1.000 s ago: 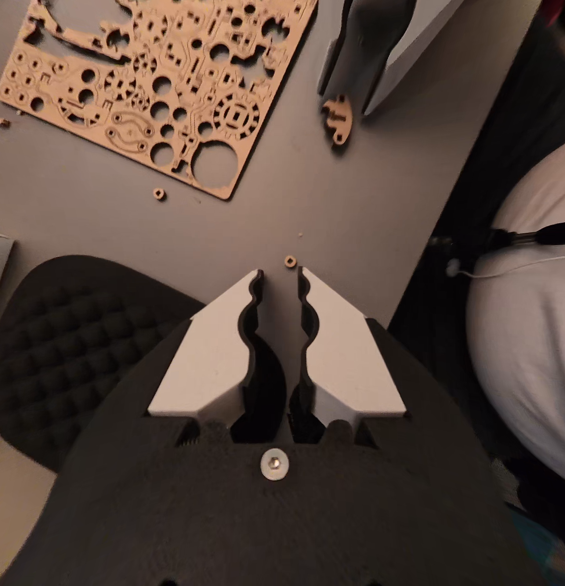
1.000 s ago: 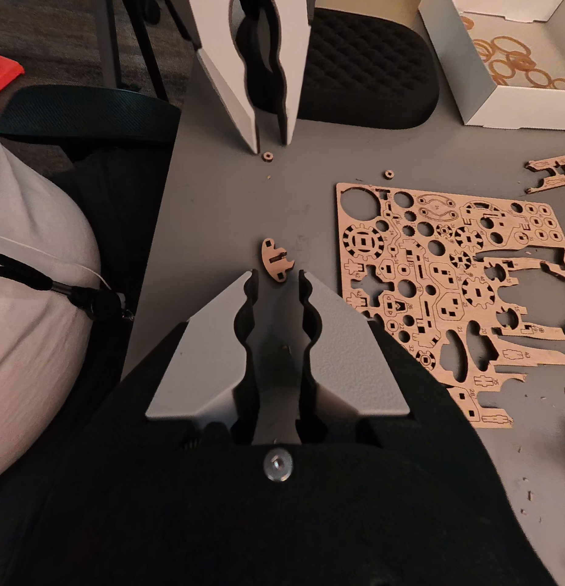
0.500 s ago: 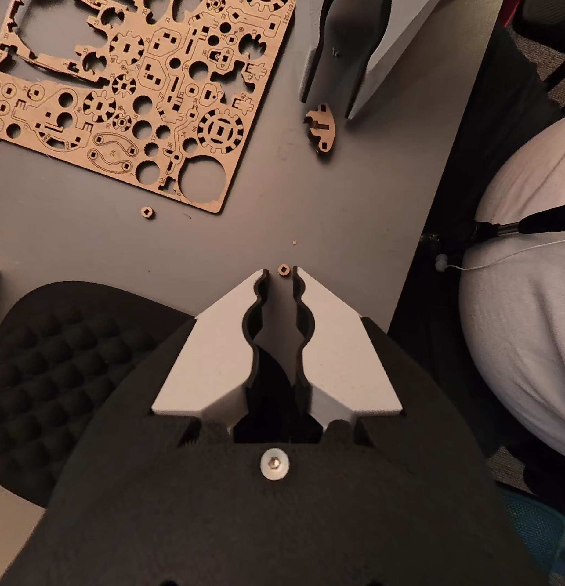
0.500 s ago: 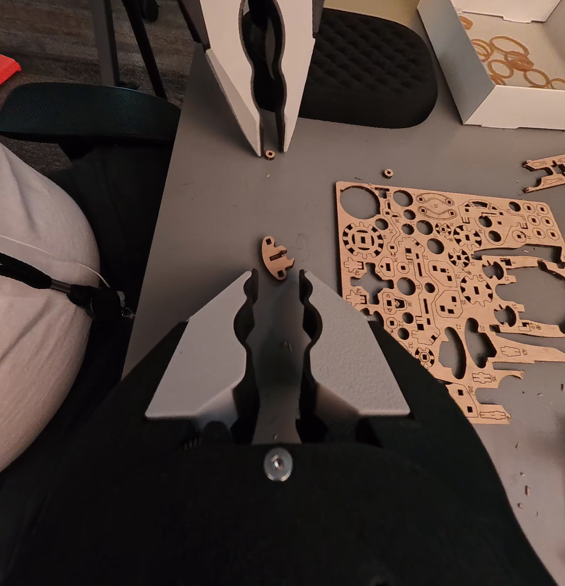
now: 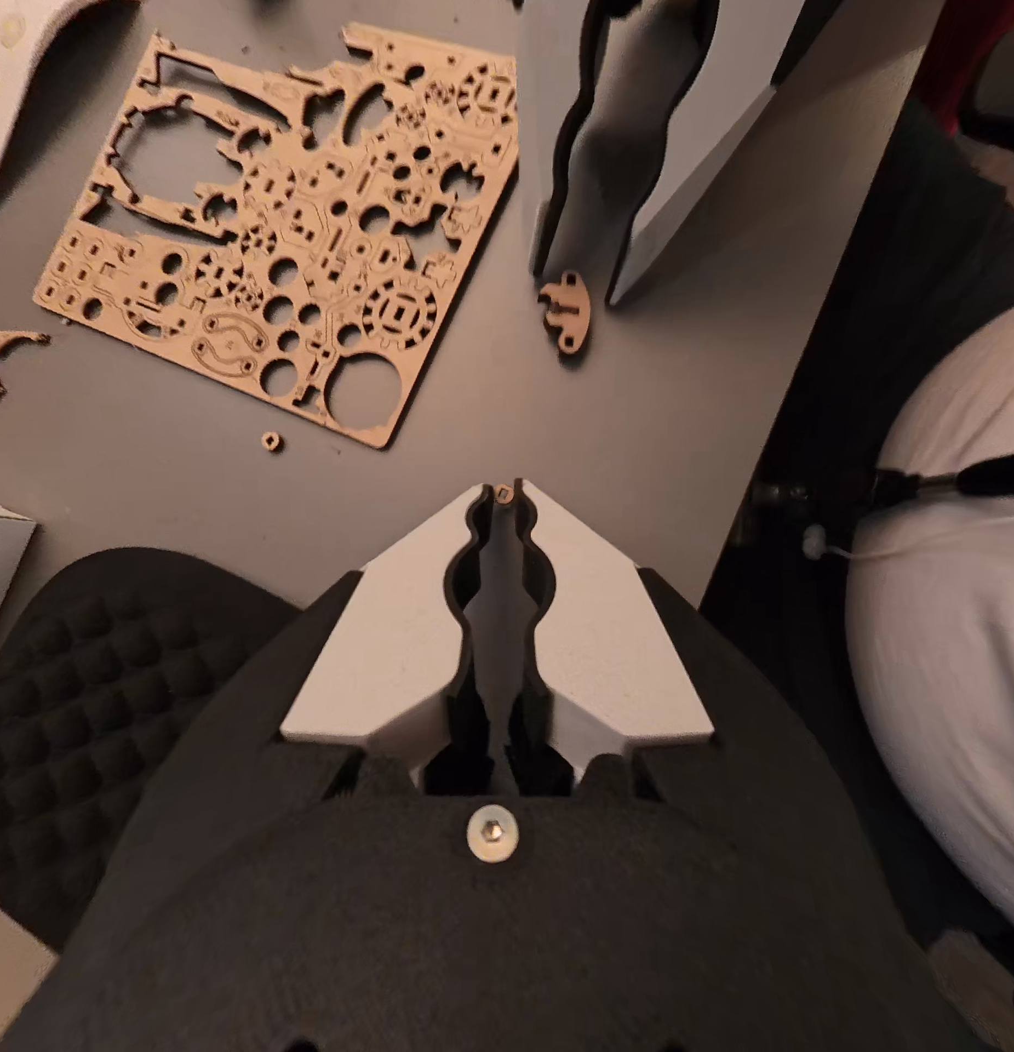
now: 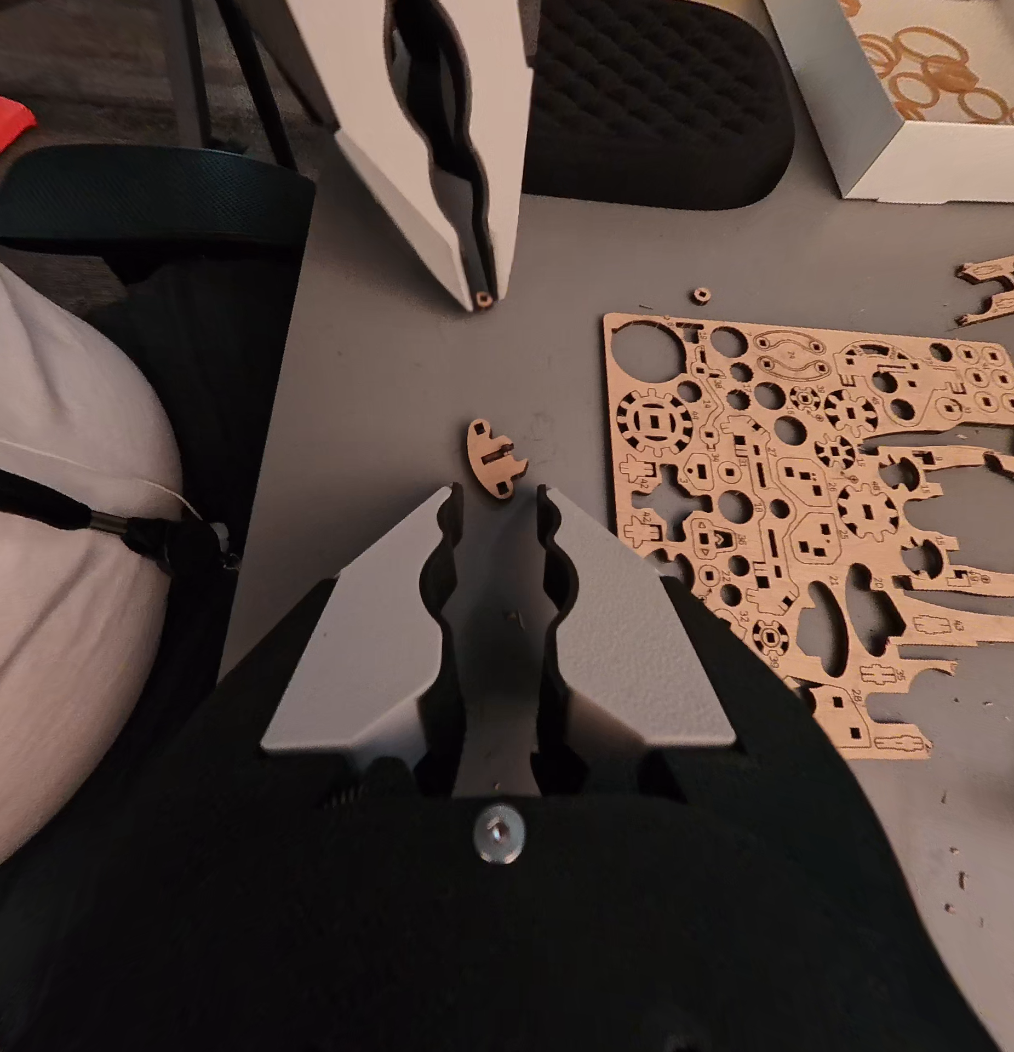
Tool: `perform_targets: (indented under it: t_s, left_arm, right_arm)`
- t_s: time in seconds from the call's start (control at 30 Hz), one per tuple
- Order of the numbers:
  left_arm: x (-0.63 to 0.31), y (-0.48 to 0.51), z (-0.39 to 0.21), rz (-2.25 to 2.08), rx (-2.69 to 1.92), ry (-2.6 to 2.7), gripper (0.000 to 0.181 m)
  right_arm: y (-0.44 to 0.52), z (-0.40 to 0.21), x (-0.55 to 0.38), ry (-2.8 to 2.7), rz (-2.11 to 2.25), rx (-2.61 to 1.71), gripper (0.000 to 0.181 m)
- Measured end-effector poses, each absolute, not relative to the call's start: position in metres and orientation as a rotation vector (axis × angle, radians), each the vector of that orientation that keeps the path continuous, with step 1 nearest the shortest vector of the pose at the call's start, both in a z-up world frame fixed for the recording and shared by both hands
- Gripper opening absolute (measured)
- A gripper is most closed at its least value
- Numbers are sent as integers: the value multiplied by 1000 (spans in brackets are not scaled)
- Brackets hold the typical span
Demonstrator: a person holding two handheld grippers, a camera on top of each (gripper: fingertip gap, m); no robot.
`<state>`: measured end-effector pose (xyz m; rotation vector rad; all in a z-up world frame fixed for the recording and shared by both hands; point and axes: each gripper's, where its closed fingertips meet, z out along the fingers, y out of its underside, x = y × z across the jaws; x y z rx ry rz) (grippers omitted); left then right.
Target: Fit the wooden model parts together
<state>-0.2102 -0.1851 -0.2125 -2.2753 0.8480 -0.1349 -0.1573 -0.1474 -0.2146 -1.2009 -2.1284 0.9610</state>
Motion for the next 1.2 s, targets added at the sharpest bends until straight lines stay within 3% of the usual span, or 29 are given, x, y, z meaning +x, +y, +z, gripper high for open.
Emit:
perform_targets:
  t_s: [0.43,1.2]
  left_arm:
    - [-153,-150,-194,-163,-2153,645,6]
    - [-156,-146,-205,-72,-2210,581,6]
  right_arm:
    - [-151,-216,-156,-2135,976,-1241,20]
    - [-151,-211,-155,-2115,991,-1241,21]
